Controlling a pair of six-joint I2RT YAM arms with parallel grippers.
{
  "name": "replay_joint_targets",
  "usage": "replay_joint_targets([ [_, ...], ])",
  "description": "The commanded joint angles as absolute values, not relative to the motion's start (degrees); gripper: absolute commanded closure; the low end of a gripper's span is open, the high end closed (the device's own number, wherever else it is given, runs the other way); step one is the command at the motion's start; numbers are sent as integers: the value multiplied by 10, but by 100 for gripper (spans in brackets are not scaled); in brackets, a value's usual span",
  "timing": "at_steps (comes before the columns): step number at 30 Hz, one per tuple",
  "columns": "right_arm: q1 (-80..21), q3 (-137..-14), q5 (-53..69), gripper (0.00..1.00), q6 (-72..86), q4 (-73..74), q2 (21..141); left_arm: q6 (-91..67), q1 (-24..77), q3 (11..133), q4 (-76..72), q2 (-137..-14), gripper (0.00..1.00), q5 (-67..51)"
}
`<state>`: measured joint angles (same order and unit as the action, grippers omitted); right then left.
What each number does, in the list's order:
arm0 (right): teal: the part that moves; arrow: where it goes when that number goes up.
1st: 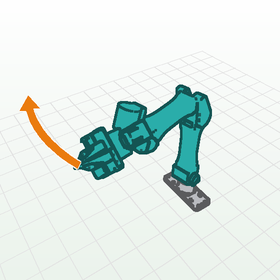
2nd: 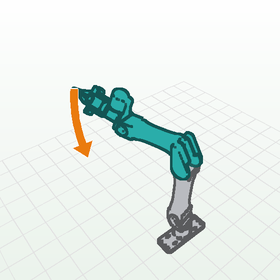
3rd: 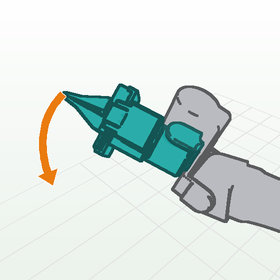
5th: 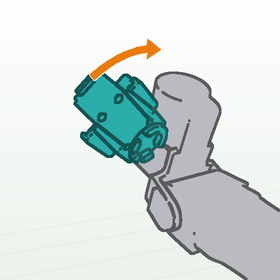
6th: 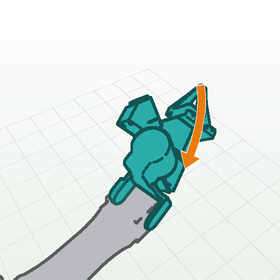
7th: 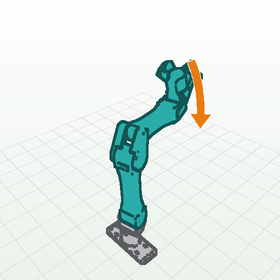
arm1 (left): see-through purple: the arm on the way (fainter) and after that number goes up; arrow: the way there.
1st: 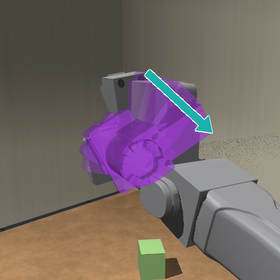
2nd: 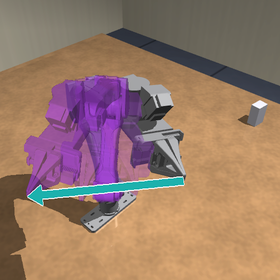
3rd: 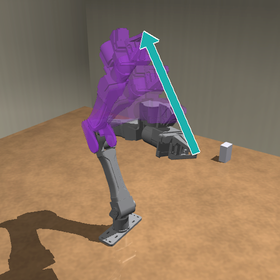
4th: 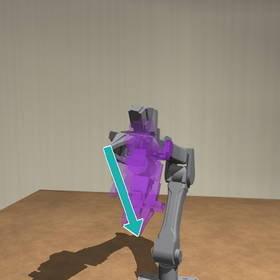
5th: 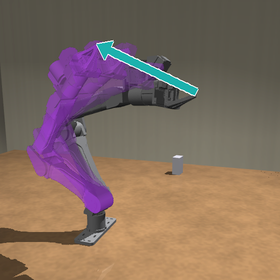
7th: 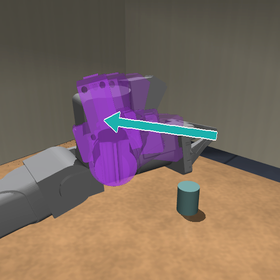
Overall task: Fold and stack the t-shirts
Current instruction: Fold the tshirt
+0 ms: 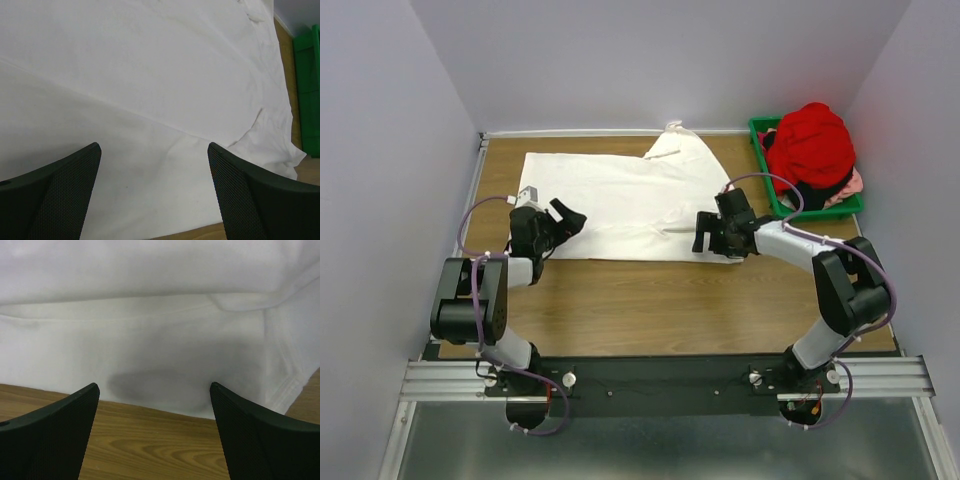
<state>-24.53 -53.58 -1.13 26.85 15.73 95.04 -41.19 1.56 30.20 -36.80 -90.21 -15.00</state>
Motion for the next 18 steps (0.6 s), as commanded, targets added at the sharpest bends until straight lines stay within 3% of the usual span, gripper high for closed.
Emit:
replay_joint_targets([
  [1, -243, -498, 2, 3, 295, 153, 940, -405, 14, 280, -355, -870, 5, -146],
  [18, -243, -419, 52, 3, 317, 163, 836, -369, 17, 243, -228, -681, 4, -77],
])
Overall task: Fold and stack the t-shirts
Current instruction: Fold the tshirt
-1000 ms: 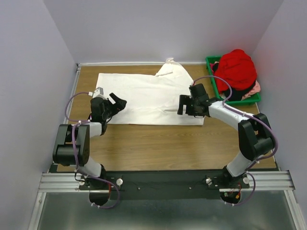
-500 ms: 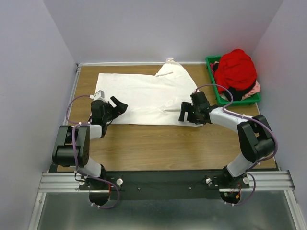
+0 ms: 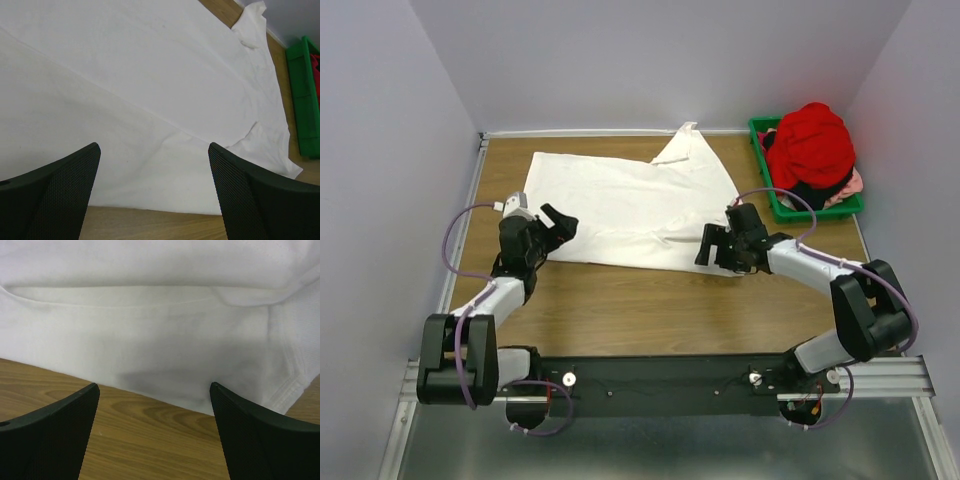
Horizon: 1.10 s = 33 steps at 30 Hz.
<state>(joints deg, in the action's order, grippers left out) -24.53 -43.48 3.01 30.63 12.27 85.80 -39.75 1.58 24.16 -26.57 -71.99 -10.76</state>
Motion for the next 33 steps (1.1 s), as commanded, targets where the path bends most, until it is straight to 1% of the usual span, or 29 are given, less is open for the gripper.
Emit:
replay_joint_targets([
  [1, -244, -429, 49, 3, 315, 163, 831, -361, 21, 253, -208, -665, 4, -66],
  [4, -243, -459, 47, 3, 302, 170, 816, -337, 32, 273, -187, -650, 5, -49],
  [8, -243, -536, 40, 7, 281, 173, 833, -322, 88, 302, -180, -656, 6, -8],
  [9, -243, -568, 29, 8, 278, 173, 843, -323, 116, 313, -182, -664, 6, -4],
  [10, -243, -588, 24, 13, 270, 173, 863, -325, 128, 317, -191, -681, 6, -4],
  [12, -243, -643, 16, 18, 260, 172, 892, -330, 161, 325, -203, -701, 6, -4],
  [13, -243, -662, 17, 24, 252, 172, 928, -332, 173, 334, -218, -725, 6, -4],
  [16, -243, -730, 20, 31, 237, 172, 984, -339, 201, 351, -251, -775, 6, -10],
  [19, -243, -770, 27, 36, 229, 172, 1050, -345, 220, 367, -274, -816, 6, -31],
  [22, -243, -807, 24, 39, 222, 172, 1096, -353, 235, 379, -286, -875, 6, -35],
  [25, -243, -820, 4, 40, 214, 172, 1128, -359, 243, 379, -289, -905, 6, -33],
  [33, -243, -840, -36, 41, 192, 173, 1171, -369, 251, 351, -293, -917, 6, -18],
])
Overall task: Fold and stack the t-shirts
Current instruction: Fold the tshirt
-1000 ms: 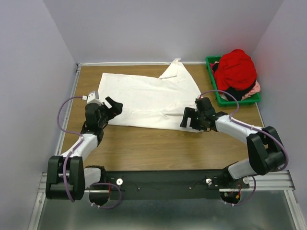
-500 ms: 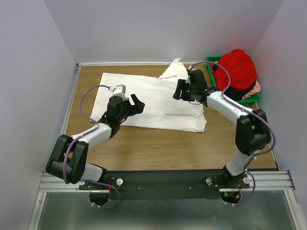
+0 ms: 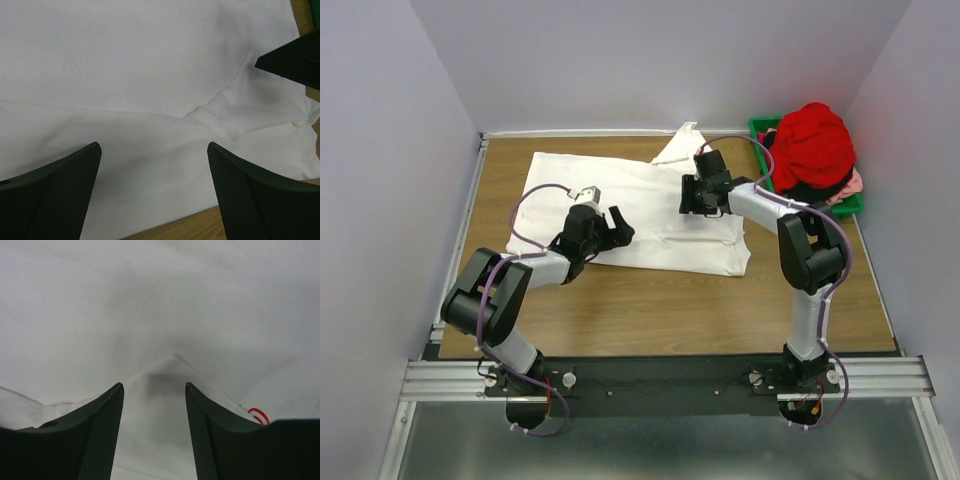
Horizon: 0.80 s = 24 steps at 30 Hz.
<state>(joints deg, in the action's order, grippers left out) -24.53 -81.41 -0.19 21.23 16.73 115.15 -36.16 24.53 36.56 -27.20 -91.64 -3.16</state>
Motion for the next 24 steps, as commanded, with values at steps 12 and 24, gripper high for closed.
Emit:
replay_joint_targets([
  [12, -243, -863, -54, 49, 168, 174, 1215, -379, 256, 313, -300, -889, 5, -14],
  [24, -243, -873, -57, 89, 156, 175, 1222, -380, 257, 302, -300, -882, 5, -11],
])
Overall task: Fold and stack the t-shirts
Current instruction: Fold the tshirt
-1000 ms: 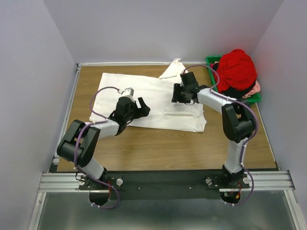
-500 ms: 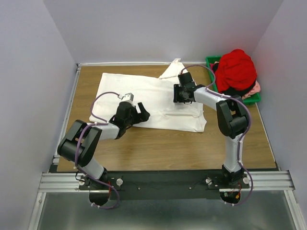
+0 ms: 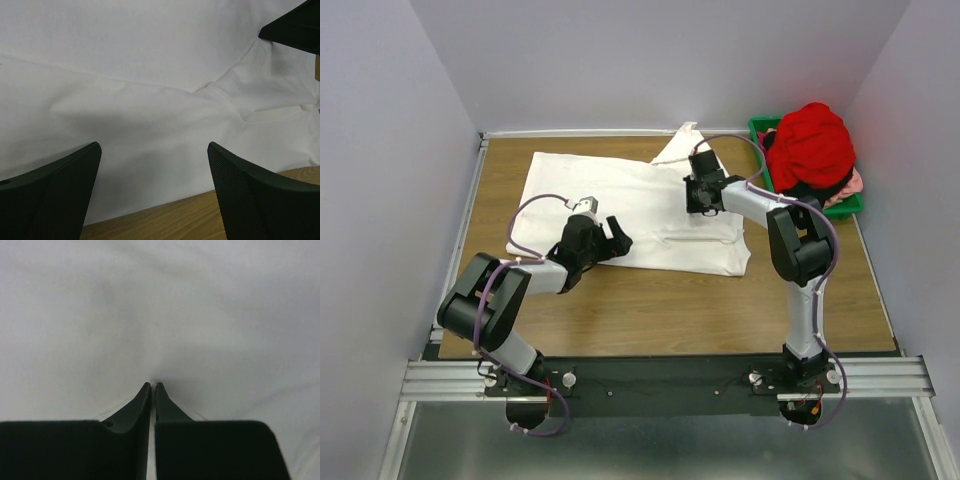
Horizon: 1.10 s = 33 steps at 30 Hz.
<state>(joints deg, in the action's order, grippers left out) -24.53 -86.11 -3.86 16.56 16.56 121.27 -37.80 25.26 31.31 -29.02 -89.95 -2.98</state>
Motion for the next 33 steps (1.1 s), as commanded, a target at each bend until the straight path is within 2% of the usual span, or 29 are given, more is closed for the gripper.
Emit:
replay_joint_targets([
  [1, -243, -872, -55, 95, 156, 175, 1221, -381, 257, 301, -300, -882, 5, -12],
  [3, -243, -871, -55, 99, 156, 175, 1216, -381, 257, 300, -300, -881, 5, -11],
  [14, -243, -895, -33, 100, 163, 176, 1181, -381, 257, 288, -300, -873, 5, -9],
  [33, -263, -1017, 18, 100, 149, 175, 1274, -381, 257, 283, -300, -882, 5, -11],
])
